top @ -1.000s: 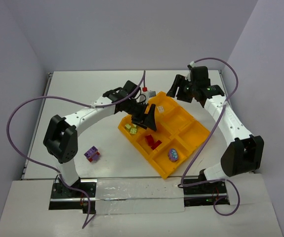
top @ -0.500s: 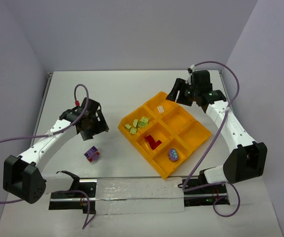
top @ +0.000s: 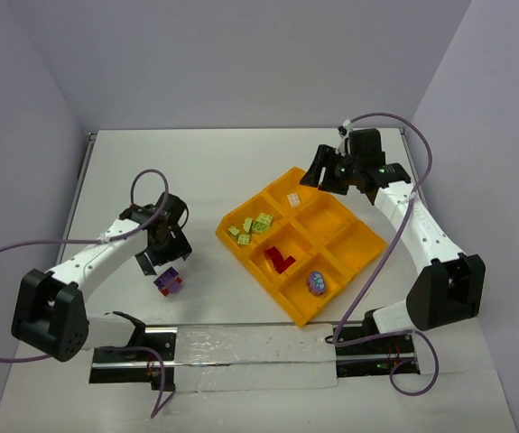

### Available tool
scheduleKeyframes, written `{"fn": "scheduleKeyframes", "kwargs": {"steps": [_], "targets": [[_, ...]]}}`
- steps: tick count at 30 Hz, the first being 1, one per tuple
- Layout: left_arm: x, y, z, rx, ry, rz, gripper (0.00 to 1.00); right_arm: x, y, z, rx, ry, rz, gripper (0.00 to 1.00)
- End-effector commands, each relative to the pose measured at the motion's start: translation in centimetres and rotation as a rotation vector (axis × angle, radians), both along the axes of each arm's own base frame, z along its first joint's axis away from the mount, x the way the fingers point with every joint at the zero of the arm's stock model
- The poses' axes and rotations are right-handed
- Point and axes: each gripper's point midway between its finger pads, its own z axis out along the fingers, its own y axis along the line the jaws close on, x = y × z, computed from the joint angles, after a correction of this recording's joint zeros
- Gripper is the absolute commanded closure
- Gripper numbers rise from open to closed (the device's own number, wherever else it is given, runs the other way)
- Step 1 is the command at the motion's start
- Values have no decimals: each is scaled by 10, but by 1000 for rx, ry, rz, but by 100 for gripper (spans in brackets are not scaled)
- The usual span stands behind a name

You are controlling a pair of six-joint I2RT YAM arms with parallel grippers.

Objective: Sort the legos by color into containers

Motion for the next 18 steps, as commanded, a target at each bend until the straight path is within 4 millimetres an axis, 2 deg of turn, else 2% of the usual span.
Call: {"fn": "scheduleKeyframes", "kwargs": {"steps": [1,11,18], "targets": [[-8,7,-8,52,63,43,11,4,7,5,7,-36,37,31],[-20,19,14,13,-41,287,7,10,11,8,6,-38,52,30],[-34,15,3,-15,13,332,3,10,15,8,11,-34,67,30]]}}
